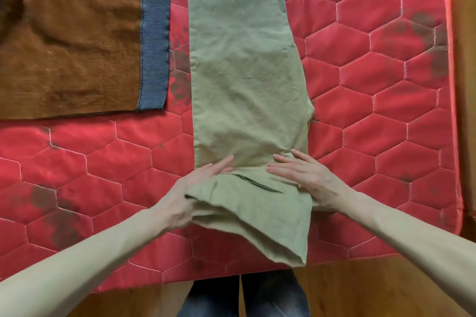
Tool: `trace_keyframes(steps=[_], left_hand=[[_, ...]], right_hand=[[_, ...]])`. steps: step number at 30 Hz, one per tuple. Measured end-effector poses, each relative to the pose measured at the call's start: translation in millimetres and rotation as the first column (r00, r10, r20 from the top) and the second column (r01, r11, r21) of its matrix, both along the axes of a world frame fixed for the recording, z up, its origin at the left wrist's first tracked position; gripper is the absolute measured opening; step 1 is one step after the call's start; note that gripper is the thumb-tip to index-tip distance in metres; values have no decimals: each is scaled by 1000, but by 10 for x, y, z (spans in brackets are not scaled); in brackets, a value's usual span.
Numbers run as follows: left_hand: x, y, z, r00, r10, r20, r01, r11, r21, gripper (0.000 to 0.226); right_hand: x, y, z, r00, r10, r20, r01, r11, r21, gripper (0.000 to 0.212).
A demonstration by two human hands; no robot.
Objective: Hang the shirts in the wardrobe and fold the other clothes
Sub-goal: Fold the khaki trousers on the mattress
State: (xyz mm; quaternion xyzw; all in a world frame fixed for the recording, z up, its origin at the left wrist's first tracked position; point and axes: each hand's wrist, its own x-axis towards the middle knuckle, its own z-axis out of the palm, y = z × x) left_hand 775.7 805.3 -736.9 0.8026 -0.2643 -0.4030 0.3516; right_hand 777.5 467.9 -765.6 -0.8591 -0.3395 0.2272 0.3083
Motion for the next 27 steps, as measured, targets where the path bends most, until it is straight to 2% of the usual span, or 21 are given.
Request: trace_keyframes(steps=[1, 2, 3, 4, 5, 6, 7, 9, 11, 14, 15, 17, 19, 21, 23, 25, 27], left_hand=[[-41, -55, 40, 962, 245, -116, -240, 969, 54, 57], [-56, -76, 28, 903, 424, -69, -412, 899, 147, 53], [-108, -83, 18, 780, 621, -76, -610, 782, 128, 54], [-167, -78, -19, 666, 724, -179, -728, 683, 51, 44], [-173, -68, -36, 576, 776, -255, -793, 607, 55, 31], [-103, -111, -13, 509, 788, -345, -832, 553, 35, 31], [-37, -159, 53, 485, 793, -369, -845, 534, 38, 34], [11, -181, 93, 459, 794, -399, -854, 518, 47, 29], [52, -156, 107, 466, 787, -404, -835, 542, 92, 23], [95, -134, 28, 419, 798, -433, -823, 536, 191, 47], [102, -143, 41, 378, 806, -456, -831, 513, 217, 52], [77, -153, 47, 336, 821, -461, -856, 471, 213, 44], [100, -150, 48, 334, 837, -433, -869, 452, 203, 45], [121, -124, 2, 345, 859, -378, -875, 440, 201, 60], [177, -126, -79, 353, 891, -284, -881, 419, 218, 74], [219, -182, -149, 357, 921, -153, -896, 384, 221, 66], [216, -263, -124, 339, 940, -28, -920, 337, 199, 60]], right_hand=[[-34, 44, 28, 994, -106, -5, 106, 993, 54, 55], [-73, 96, 60, 976, -219, -3, 218, 969, 118, 47], [-123, 154, 95, 946, -323, -13, 320, 930, 182, 36], [-170, 222, 145, 906, -419, -59, 420, 878, 230, 26], [-201, 288, 198, 855, -501, -136, 519, 819, 244, 16], [-207, 343, 234, 790, -578, -207, 613, 758, 223, 15], [-190, 396, 257, 708, -651, -274, 702, 691, 171, 24], [-146, 447, 233, 535, -759, -371, 827, 560, 45, 39], [-118, 482, 188, 411, -811, -417, 875, 480, -72, 55], [-130, 532, 173, 297, -863, -409, 912, 383, -147, 51], [-129, 547, 175, 267, -872, -410, 923, 353, -151, 50], [-93, 594, 181, 236, -888, -394, 938, 315, -146, 53], [-65, 661, 153, 239, -927, -291, 946, 289, -145, 57], [-98, 702, 88, 230, -971, -70, 961, 238, -143, 58], [-164, 734, -11, 153, -979, 136, 981, 135, -139, 47], [-194, 783, -107, 69, -976, 206, 988, 38, -150, 48], [-199, 846, -127, 23, -974, 226, 984, -18, -176, 44]])
